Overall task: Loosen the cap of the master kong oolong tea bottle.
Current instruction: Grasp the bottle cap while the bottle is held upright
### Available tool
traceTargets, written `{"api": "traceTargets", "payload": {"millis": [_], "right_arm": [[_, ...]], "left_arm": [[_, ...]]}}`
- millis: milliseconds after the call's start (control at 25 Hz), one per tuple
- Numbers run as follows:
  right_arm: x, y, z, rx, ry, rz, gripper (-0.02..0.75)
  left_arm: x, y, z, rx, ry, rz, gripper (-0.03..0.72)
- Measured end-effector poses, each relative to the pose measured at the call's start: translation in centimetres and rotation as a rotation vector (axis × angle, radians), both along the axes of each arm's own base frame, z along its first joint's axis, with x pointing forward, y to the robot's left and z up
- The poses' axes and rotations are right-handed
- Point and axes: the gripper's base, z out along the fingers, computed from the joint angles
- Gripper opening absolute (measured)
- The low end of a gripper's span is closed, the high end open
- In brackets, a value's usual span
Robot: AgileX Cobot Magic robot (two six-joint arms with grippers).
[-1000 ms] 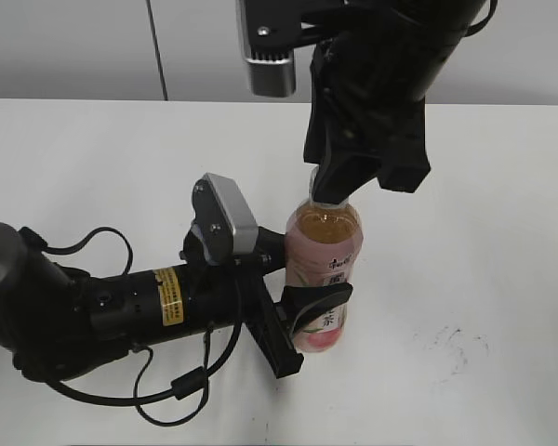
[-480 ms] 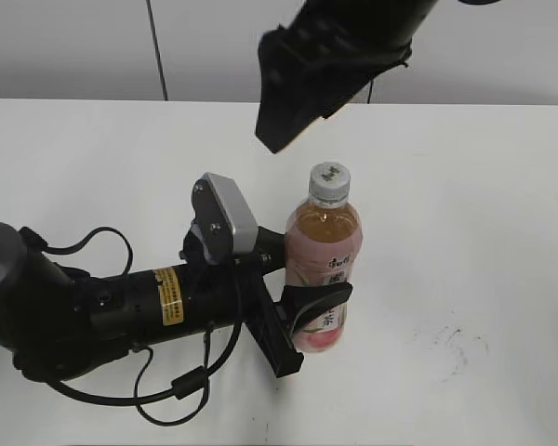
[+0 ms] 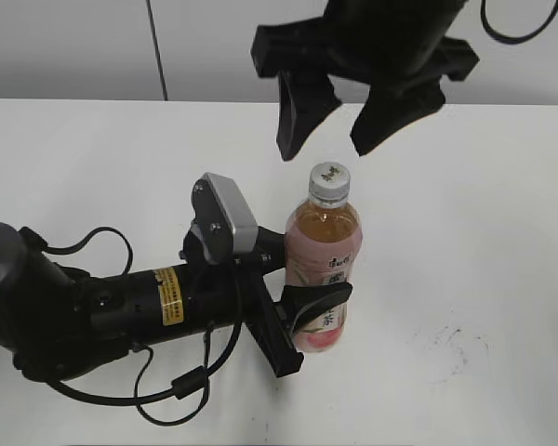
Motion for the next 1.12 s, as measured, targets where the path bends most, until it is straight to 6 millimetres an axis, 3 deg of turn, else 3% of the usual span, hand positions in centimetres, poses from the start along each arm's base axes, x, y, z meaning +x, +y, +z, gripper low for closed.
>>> {"api": "traceTargets", "payload": {"millis": [160,320,440,560,680,840,1120], "right_arm": [[-0.4,-0.3,-1.9,-0.037,0.058,-0.011,0.533],[-0.5,-0.3,-2.1,-0.04,0.071,-0.013,0.51],[-0.5,-0.3,-2.1,-0.039,0.071,-0.014,0.426],[-0.5,-0.3,-2.1,-0.04,0.069,-0.006,0.291],[-0.5,-0.3,-2.1,-0.048,0.045,0.067,0.272],[-0.5,-0.3,-2.1,-0.081,-0.035,0.311,0.272],[-0.6,-0.3,-2.0,-0.177,-0.286,1.042,0.272]], "left_arm": [[0.0,0.0,0.0,0.0,0.0,0.0,0.375],[0.0,0.0,0.0,0.0,0.0,0.0,0.375],[0.0,0.0,0.0,0.0,0.0,0.0,0.375],[0.0,0.0,0.0,0.0,0.0,0.0,0.375],[0.0,0.0,0.0,0.0,0.0,0.001,0.375],[0.0,0.0,0.0,0.0,0.0,0.001,0.375],[0.0,0.0,0.0,0.0,0.0,-0.001,0.375]]}}
